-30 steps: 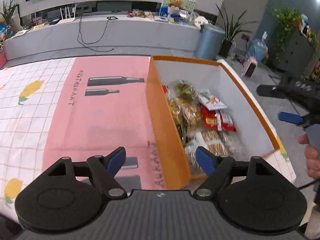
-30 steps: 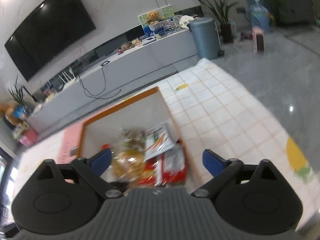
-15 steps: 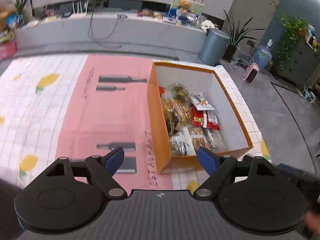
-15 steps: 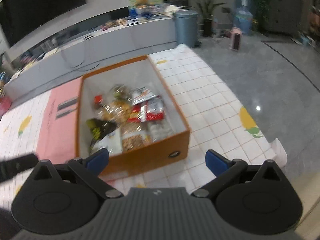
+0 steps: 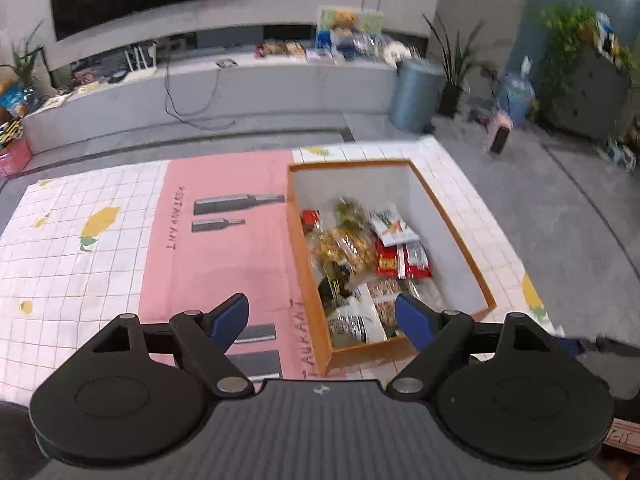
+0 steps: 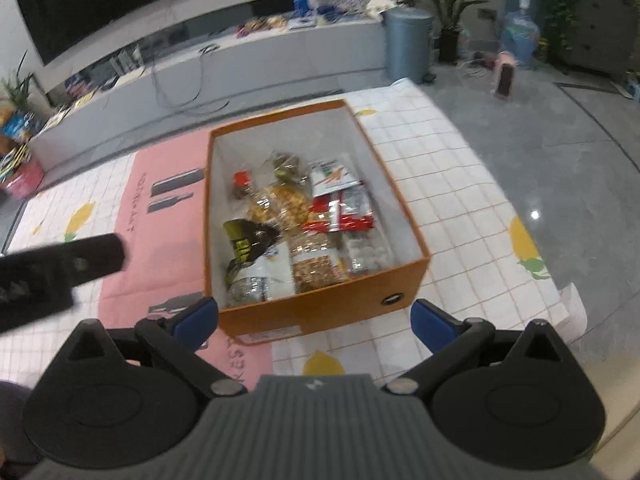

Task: Organize snacks

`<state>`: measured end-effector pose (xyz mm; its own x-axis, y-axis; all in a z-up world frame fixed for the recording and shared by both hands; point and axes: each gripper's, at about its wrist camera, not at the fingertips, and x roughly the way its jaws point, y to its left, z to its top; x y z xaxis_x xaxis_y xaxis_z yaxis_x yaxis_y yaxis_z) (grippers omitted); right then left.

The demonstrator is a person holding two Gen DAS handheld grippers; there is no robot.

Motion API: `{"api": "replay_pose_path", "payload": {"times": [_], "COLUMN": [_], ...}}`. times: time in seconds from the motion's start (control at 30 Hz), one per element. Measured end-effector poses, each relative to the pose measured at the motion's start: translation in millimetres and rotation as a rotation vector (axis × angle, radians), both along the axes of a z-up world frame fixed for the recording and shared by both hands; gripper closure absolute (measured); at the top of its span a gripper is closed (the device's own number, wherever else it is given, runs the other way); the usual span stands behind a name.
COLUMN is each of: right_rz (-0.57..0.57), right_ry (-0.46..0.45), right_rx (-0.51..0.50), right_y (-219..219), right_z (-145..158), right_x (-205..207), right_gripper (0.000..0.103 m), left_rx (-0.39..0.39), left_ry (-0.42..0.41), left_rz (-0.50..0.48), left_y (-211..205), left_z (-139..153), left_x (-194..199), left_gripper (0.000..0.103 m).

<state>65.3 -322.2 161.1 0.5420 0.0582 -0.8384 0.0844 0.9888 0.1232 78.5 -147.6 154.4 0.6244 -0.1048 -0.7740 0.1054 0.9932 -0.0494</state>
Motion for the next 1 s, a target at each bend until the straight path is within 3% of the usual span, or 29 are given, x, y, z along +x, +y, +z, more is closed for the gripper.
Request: {"api": "replay_pose_path", "payload": {"times": [0.2, 0.5, 1.0], "right_rz": [0.024, 0.037, 0.055], "right_ry": [0.037, 0.126, 0.114], "right_rx": [-0.061, -0.078, -0.069], "right_y": [9, 7, 17], "right_z": [12, 14, 18], "right_x": [15, 25, 31], "right_gripper": [0.003, 0.003, 0.003], "left_rx": [0.013, 0.030, 0.017], "left_ry": [0.112, 0.206, 0.202], "left_rz": [-0.011, -0.057, -0.039], "left_y": [-11, -19, -14], "left_z": [-7, -9, -8], "left_x": [21, 34, 40], "left_gripper": [0.006, 0.006, 0.006]}}
